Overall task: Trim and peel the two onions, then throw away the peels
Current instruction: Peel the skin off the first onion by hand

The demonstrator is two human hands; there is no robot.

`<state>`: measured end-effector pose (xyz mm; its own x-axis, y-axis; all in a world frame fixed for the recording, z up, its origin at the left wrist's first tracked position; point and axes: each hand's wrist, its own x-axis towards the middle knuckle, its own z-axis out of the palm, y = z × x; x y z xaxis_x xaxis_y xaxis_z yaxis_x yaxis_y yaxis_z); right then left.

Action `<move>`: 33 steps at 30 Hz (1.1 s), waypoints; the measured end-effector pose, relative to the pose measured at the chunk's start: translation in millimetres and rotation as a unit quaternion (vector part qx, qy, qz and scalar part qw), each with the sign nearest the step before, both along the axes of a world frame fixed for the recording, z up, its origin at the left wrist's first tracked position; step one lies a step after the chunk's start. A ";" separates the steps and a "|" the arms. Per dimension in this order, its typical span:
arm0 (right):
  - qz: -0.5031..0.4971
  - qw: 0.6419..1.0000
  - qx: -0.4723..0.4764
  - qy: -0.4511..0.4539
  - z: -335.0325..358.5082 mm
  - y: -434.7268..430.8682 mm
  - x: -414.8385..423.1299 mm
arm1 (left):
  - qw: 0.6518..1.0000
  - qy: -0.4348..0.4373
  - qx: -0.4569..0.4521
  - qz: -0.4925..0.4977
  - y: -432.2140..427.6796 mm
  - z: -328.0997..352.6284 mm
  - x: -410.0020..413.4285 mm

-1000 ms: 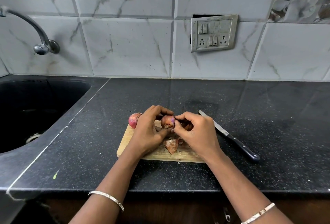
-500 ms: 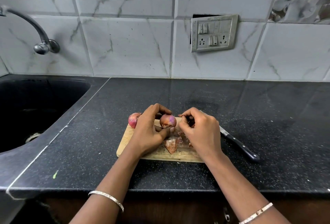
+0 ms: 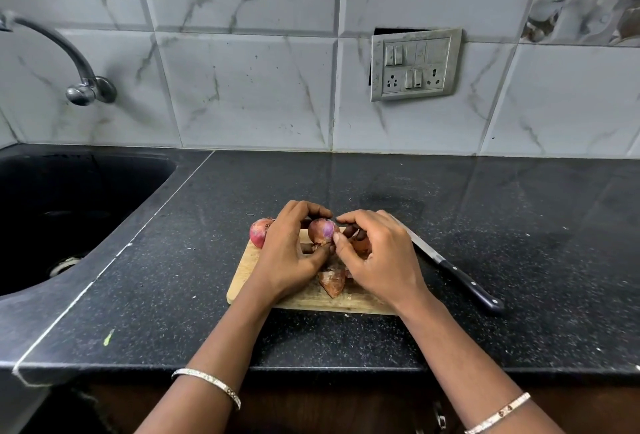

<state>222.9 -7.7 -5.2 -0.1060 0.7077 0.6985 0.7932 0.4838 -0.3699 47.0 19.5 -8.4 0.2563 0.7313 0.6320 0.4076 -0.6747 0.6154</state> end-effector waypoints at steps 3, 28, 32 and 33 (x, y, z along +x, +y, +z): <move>0.003 1.000 -0.006 -0.014 -2.4 2.2 0.6 | 1.000 0.001 0.000 0.000 0.1 -0.3 0.2; -0.061 0.997 0.014 -0.052 -3.9 0.3 -1.8 | 1.000 0.023 0.003 -0.002 -1.3 1.7 1.1; -0.081 0.996 0.004 -0.029 -2.5 -0.5 -1.9 | 1.000 0.004 0.001 0.000 0.1 0.7 0.4; -0.086 0.996 0.005 -0.019 -1.9 -0.8 -1.4 | 1.000 -0.001 0.000 0.000 0.7 0.3 0.2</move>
